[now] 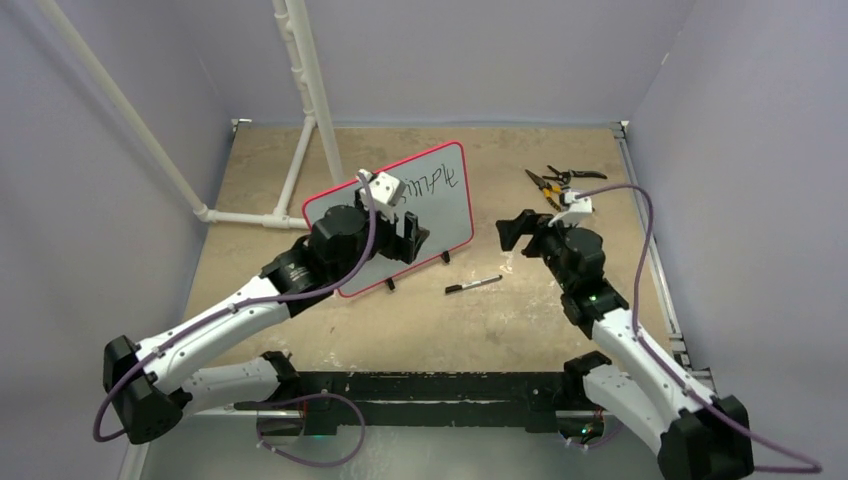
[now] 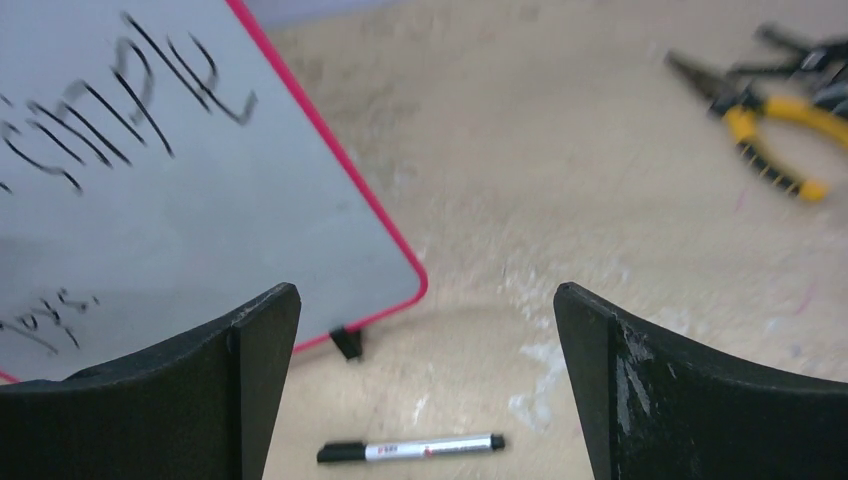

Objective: Write a sentence on the whiteboard

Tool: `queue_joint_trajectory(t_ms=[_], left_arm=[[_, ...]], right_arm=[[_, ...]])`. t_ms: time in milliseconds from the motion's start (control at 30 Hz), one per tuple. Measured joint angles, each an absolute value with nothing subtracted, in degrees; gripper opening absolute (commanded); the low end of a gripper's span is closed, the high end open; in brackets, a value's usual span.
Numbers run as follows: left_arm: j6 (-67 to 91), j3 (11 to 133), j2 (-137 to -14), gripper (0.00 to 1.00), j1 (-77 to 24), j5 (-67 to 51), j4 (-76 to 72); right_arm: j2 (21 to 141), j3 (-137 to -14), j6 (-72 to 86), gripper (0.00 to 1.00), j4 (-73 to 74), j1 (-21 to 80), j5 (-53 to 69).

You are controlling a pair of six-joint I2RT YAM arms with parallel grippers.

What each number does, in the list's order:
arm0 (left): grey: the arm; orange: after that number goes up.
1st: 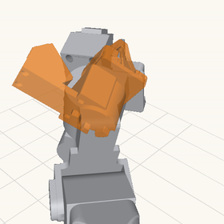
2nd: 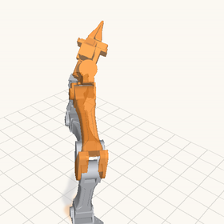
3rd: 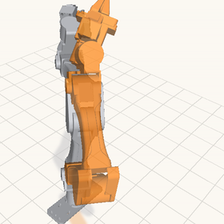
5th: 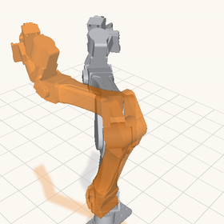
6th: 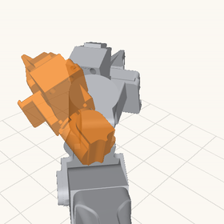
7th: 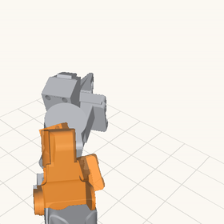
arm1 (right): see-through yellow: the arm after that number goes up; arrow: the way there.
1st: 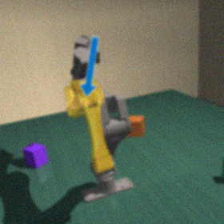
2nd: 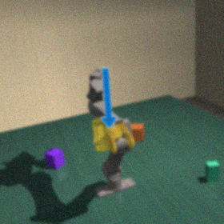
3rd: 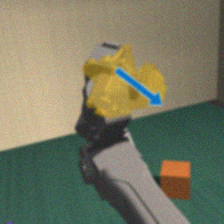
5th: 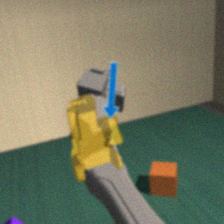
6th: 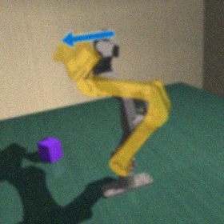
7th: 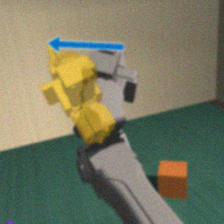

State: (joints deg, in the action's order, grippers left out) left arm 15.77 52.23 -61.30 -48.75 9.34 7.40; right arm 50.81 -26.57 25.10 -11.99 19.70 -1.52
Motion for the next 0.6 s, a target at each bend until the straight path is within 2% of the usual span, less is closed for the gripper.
queue_joint_trajectory(t_ms=[267,600], left_arm=[[9.6,59.7,-56.2,0.76,-46.0,21.1,7.3],[8.3,59.9,-50.9,0.77,-37.1,27.1,7.2]], right_arm=[[36.4,-26.3,17.7,0.99,-19.4,19.7,-7.8],[31.7,-24.5,14.9,0.99,-21.8,19.7,-9.5]])
